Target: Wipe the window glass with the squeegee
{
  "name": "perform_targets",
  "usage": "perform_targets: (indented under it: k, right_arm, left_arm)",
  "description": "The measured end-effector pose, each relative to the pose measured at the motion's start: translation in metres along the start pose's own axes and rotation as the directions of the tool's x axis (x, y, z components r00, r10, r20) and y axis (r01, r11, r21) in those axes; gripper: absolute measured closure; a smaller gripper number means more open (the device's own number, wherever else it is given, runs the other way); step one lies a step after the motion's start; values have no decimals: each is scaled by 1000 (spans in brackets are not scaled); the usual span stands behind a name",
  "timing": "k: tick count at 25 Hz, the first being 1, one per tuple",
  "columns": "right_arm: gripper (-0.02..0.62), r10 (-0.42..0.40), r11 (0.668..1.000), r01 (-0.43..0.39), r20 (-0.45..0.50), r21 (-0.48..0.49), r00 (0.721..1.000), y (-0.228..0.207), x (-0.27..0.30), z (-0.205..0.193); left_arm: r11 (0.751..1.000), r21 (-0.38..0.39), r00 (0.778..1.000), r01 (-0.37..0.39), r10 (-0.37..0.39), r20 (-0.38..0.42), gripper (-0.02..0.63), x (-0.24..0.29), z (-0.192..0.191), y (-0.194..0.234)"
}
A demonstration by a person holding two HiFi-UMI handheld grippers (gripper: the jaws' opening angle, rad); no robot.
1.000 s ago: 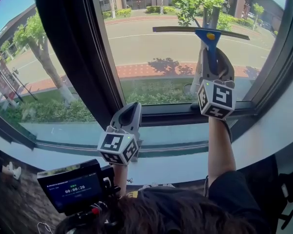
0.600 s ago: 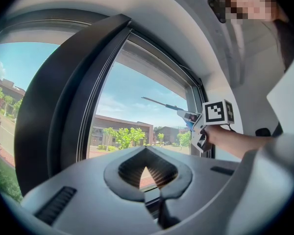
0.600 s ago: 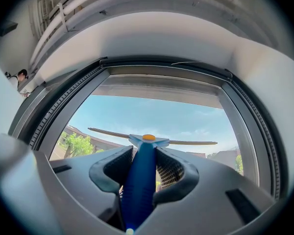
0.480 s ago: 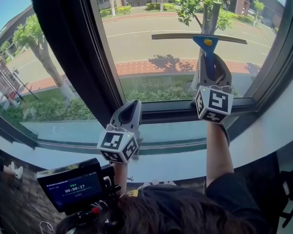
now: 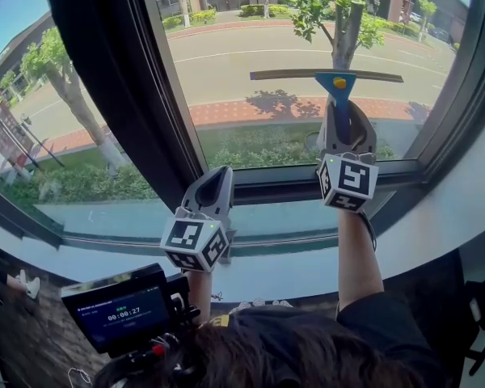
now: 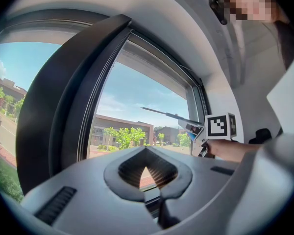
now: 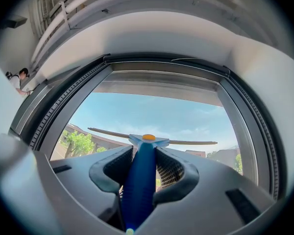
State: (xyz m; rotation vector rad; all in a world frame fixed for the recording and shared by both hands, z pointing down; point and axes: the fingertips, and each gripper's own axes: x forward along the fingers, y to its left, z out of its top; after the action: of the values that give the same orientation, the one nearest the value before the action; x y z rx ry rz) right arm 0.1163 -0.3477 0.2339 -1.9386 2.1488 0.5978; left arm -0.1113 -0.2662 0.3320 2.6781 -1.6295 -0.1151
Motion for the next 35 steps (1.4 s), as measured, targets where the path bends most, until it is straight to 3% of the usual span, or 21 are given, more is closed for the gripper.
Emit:
perform_targets:
  k: [15, 35]
  right_arm:
    - [454, 1, 1000, 0, -34, 18, 999, 8, -16, -34]
    - [454, 22, 1000, -18, -173, 25, 985, 15, -44, -93]
  left_arm:
    - [1000, -4, 1000, -8, 8, -17, 604, -2, -5, 2]
    - [1000, 1, 999, 15, -14, -29, 604, 3, -6, -8]
